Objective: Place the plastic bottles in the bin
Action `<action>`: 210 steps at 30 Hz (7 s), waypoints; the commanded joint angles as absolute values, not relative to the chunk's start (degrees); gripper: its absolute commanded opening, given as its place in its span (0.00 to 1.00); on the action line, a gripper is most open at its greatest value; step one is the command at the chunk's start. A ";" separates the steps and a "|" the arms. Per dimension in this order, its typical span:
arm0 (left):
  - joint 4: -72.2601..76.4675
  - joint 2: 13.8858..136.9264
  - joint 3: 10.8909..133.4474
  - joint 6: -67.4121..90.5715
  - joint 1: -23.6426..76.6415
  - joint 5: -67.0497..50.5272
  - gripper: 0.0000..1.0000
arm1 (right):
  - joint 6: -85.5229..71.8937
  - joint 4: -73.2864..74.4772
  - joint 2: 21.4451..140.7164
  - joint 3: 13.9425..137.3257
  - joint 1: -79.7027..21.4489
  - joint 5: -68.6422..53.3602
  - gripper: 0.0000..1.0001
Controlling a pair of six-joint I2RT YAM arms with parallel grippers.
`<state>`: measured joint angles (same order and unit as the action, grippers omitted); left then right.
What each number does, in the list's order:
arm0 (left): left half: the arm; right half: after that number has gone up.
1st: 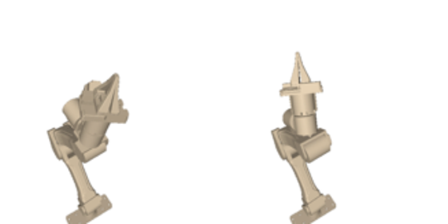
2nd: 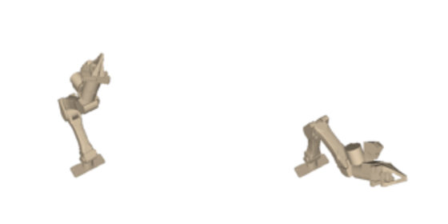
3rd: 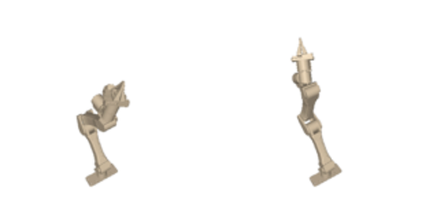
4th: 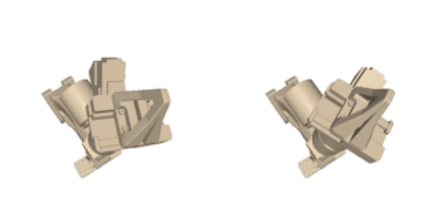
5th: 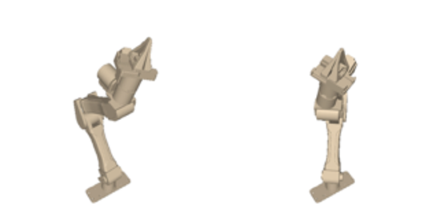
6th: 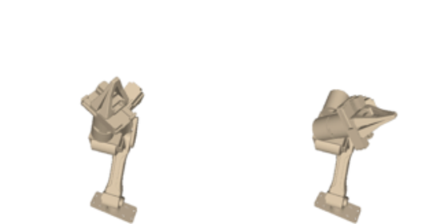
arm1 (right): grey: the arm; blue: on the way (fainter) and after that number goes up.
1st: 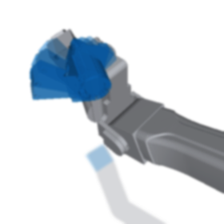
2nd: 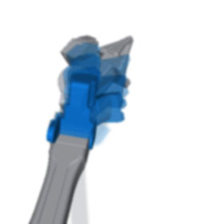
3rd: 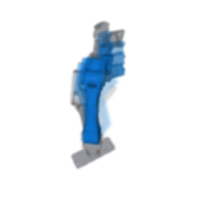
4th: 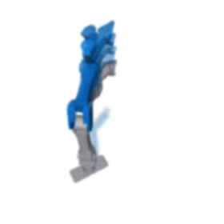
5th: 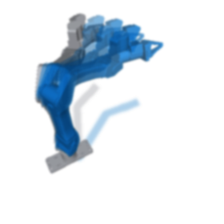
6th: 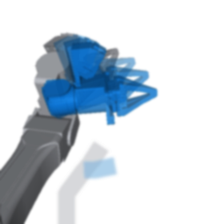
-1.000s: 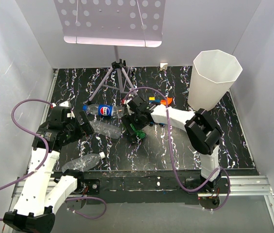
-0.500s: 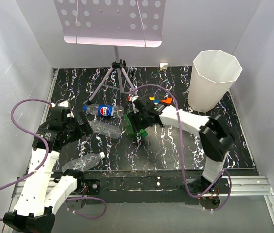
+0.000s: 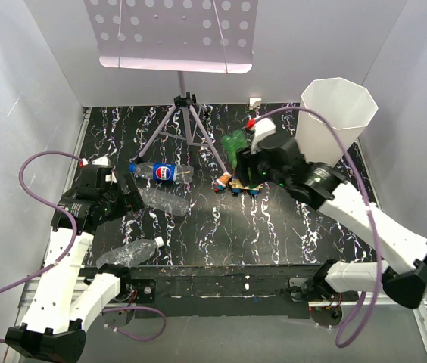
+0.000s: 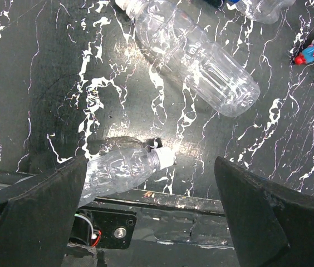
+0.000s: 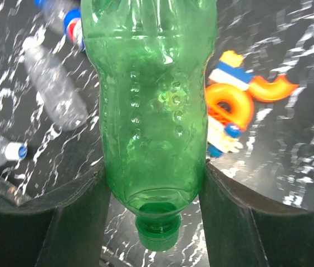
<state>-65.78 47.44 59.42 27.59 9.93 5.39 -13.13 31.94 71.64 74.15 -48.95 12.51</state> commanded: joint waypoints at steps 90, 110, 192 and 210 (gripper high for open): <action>-70.49 43.94 68.03 47.02 9.93 2.11 1.00 | -4.66 42.45 128.93 118.30 -57.22 -14.15 0.91; -68.03 43.42 68.11 43.94 10.02 -3.34 0.99 | -2.64 34.72 111.92 99.25 -58.09 -14.41 0.36; -85.86 51.15 57.93 63.19 10.02 15.83 0.99 | -29.08 22.67 54.05 61.62 -37.94 7.90 0.90; -87.19 46.59 77.76 55.20 9.93 20.39 0.99 | -13.90 18.47 87.61 74.96 -73.64 3.37 0.91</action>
